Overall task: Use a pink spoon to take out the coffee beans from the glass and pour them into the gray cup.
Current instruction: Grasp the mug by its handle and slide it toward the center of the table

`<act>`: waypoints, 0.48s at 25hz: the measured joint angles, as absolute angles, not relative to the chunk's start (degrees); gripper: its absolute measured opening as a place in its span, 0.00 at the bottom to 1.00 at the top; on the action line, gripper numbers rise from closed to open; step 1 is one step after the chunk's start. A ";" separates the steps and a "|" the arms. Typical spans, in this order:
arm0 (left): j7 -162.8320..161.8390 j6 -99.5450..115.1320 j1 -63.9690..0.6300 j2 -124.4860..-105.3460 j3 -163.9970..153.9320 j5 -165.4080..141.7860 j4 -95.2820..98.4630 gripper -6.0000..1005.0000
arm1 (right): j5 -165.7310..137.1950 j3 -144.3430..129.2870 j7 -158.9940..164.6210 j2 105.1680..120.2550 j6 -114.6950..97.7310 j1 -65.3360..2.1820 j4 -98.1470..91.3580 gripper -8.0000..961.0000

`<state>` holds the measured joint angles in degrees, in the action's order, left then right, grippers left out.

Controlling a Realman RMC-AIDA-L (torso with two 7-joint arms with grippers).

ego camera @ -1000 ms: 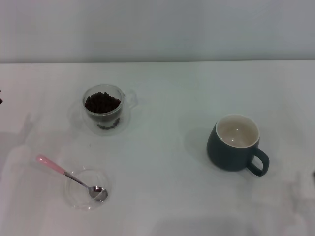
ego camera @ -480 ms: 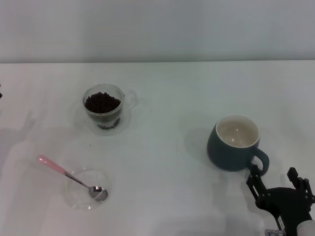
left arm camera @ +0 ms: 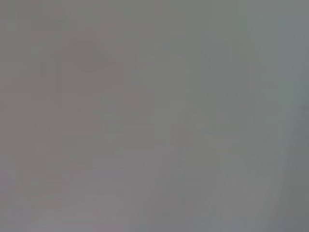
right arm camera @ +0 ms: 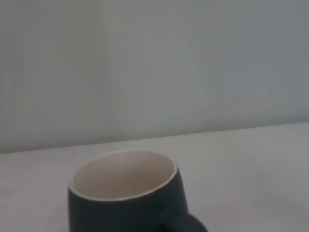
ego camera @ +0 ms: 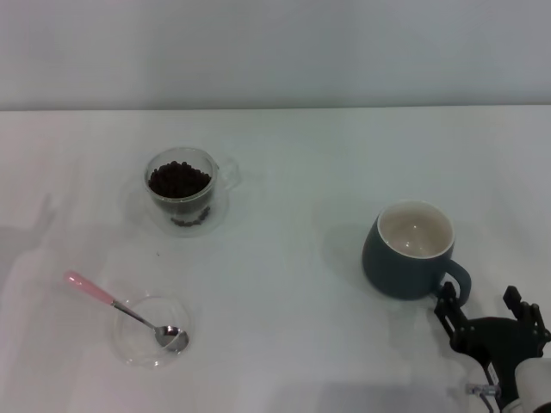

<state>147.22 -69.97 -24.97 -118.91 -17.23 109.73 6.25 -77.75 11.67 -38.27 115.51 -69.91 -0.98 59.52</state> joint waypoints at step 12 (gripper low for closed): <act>147.22 -69.96 -24.86 -118.93 -17.22 111.24 6.24 0.88 | -77.69 16.77 -38.23 115.32 -66.45 -3.10 57.25 0.90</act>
<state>147.22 -69.96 -24.86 -118.93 -17.22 111.24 6.24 -77.69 16.77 -38.23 115.32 -66.45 -3.10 57.25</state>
